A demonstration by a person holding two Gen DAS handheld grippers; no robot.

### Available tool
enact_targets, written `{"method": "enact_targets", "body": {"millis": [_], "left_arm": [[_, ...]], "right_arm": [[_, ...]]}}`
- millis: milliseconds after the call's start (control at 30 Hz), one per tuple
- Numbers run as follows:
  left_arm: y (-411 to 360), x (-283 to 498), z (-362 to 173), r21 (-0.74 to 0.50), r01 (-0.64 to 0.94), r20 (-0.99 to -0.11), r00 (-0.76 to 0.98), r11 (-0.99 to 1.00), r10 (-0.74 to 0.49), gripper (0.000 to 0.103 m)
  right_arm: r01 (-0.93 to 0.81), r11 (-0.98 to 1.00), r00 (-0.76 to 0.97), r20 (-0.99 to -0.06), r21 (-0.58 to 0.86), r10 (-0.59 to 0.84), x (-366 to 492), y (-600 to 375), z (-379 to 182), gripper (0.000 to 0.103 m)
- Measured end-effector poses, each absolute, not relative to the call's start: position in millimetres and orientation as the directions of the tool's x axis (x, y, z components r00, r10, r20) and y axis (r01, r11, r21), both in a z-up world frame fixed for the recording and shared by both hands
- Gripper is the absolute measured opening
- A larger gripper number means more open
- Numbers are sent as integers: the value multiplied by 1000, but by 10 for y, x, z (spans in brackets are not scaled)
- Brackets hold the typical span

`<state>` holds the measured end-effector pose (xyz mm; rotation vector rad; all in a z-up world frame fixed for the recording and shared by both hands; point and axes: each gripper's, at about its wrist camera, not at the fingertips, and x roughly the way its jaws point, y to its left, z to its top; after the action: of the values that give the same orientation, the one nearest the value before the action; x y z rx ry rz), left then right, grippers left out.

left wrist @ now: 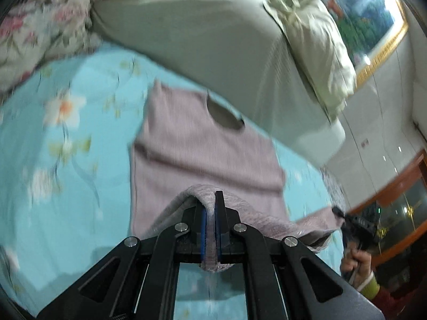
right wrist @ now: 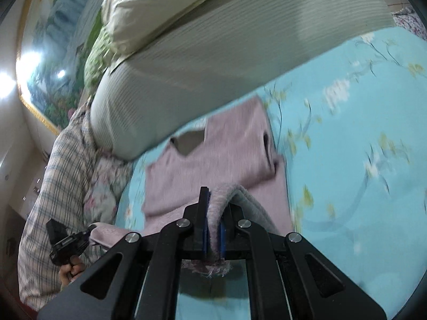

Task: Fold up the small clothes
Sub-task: 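Grasp the hem corners with both grippers and lift them, then fold the hem up over the neckline with both grippers and release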

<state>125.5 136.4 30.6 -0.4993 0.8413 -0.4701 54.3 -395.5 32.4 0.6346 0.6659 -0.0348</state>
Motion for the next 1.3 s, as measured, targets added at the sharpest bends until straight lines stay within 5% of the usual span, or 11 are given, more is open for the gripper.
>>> {"method": "enact_targets", "body": {"millis": [367,600,733,833,900,967,1133,1300], "left_arm": [[1150,2758,278,-518,110,-604,656,848,-453,3],[921,3480,-240,-457,43,-695,607,888,-386,4],[838,3691,-533,-439,-1,-748,555,898,-365,5],[838,3603,-524,-443,-1,-745,557,897,-367,22],[813,3428,-470,-431,20,-739,566,902,-365,50],[750,3230,-444,-420,54,-735,565,906,-374,53],[398,2733,-645,-448,149,-757,460,881,-463,53],[-55,2698,-997,-403,218,-826,332,889,-456,50]], "right_arm": [[278,855,745,-660,438,96,2201,-4374,106,7],[342,875,609,-790,342,71,2789,-4483,-449,9],[366,831,604,-786,419,130,2767,-4653,-495,9],[351,823,649,-750,447,131,2511,-4680,-346,18],[347,841,663,-743,415,93,2330,-4621,-253,29],[333,862,677,-734,381,63,2174,-4541,-183,40],[221,902,704,-701,370,115,1910,-4195,-133,40],[-80,967,444,-859,244,253,2294,-3500,-683,38]]}}
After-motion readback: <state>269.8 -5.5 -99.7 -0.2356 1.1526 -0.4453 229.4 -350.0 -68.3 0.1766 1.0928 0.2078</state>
